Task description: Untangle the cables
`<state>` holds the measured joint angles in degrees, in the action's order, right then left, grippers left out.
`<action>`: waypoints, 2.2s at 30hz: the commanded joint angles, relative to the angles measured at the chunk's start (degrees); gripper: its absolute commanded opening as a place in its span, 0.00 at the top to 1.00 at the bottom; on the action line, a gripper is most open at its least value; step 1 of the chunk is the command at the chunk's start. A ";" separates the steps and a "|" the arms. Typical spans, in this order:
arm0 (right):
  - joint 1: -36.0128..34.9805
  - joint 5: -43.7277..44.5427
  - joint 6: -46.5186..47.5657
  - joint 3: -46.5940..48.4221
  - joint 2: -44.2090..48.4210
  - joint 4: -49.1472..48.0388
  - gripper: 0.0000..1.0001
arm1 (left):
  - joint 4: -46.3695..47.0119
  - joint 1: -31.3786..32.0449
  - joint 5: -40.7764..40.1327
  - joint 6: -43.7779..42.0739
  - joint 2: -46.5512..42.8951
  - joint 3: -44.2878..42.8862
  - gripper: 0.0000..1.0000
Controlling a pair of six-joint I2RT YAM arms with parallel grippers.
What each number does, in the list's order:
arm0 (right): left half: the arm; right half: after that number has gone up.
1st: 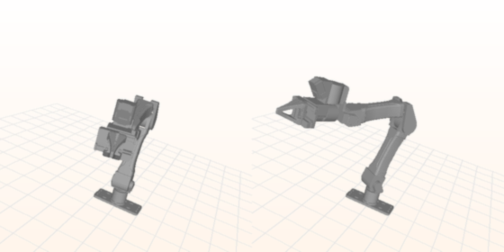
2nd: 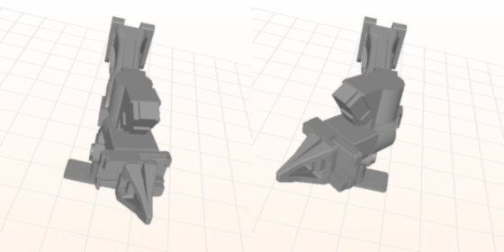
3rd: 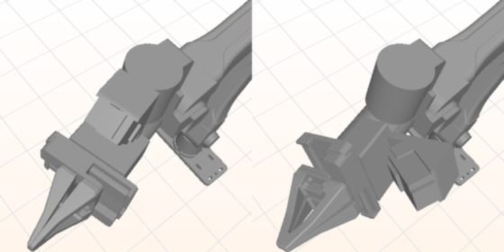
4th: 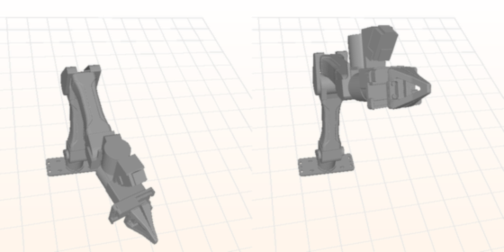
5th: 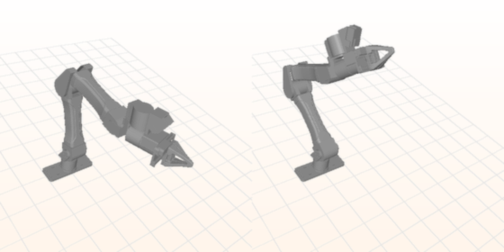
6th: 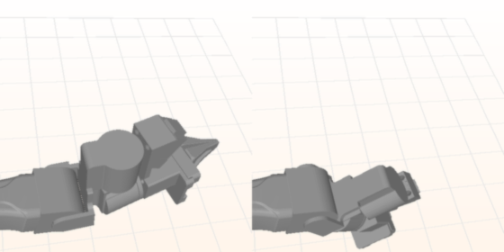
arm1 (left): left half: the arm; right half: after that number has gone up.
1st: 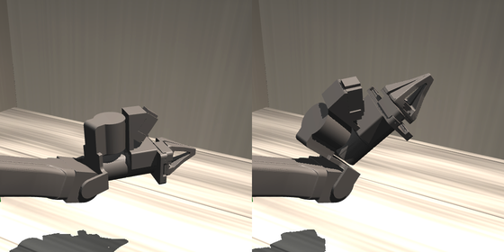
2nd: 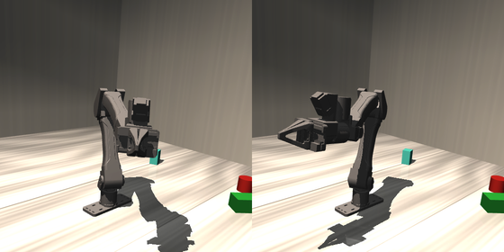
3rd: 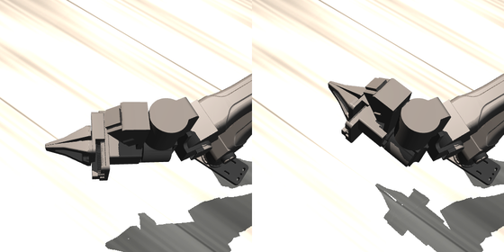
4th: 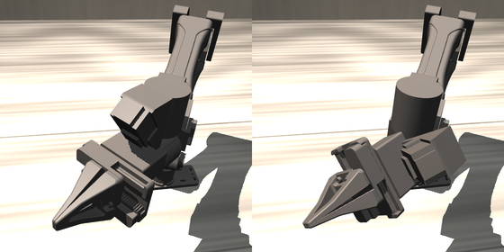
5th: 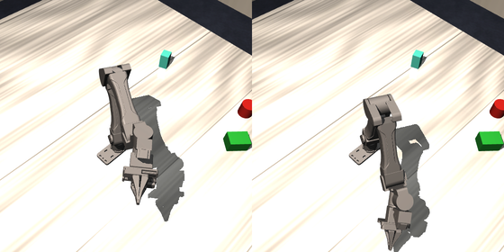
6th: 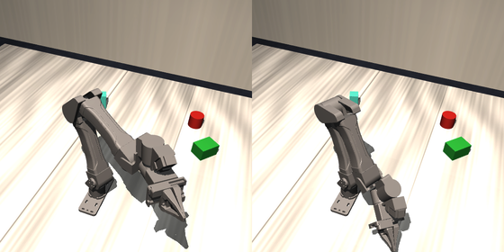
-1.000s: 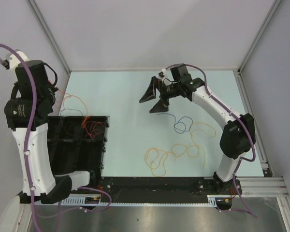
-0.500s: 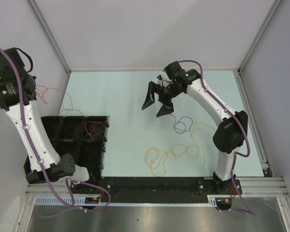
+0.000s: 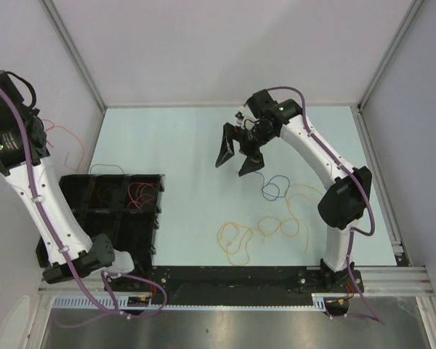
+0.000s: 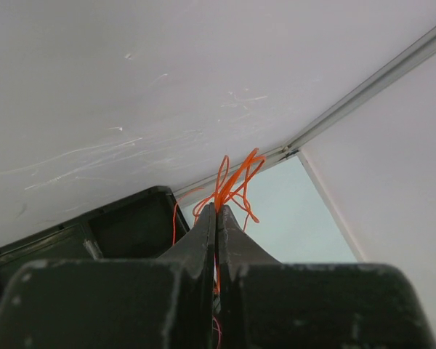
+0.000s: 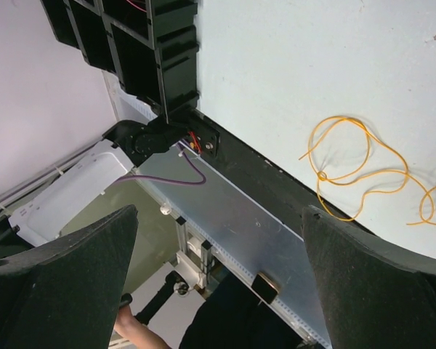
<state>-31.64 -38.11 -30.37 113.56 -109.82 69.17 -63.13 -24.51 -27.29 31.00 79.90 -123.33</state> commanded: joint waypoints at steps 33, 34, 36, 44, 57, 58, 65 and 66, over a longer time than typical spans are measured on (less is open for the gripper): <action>2.19 -1.71 4.62 1.93 -4.00 5.37 0.00 | 7.48 -9.85 -4.97 2.04 -8.53 28.30 1.00; 2.28 -1.79 4.62 1.76 -4.09 5.45 0.00 | 8.46 -10.03 -4.71 2.04 -9.05 30.15 1.00; 2.28 -1.71 4.44 1.49 -4.09 5.28 0.00 | 10.39 -11.43 -3.74 2.39 -10.46 34.90 1.00; 2.37 -2.23 4.09 0.35 -4.44 4.75 0.00 | 16.28 -12.05 -1.36 1.87 -11.61 45.52 1.00; 2.81 -2.85 4.18 -0.35 -4.70 4.49 0.00 | 27.71 -11.96 5.13 -1.91 -10.47 54.69 0.99; 2.90 -2.94 4.18 -0.27 -4.79 4.49 0.00 | 28.24 -11.96 5.66 -2.35 -9.16 54.25 1.00; 3.16 -2.41 3.57 1.05 -5.14 4.49 0.00 | 30.00 -12.05 6.54 -3.14 -7.13 53.98 0.92; 3.25 -2.32 3.39 1.14 -5.23 4.49 0.00 | 30.09 -11.96 6.72 -3.14 -6.86 53.81 0.87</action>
<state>-28.75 -39.72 -26.15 113.25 -114.30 73.45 -36.99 -36.14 -22.20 29.17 72.90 -68.71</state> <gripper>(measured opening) 0.995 0.067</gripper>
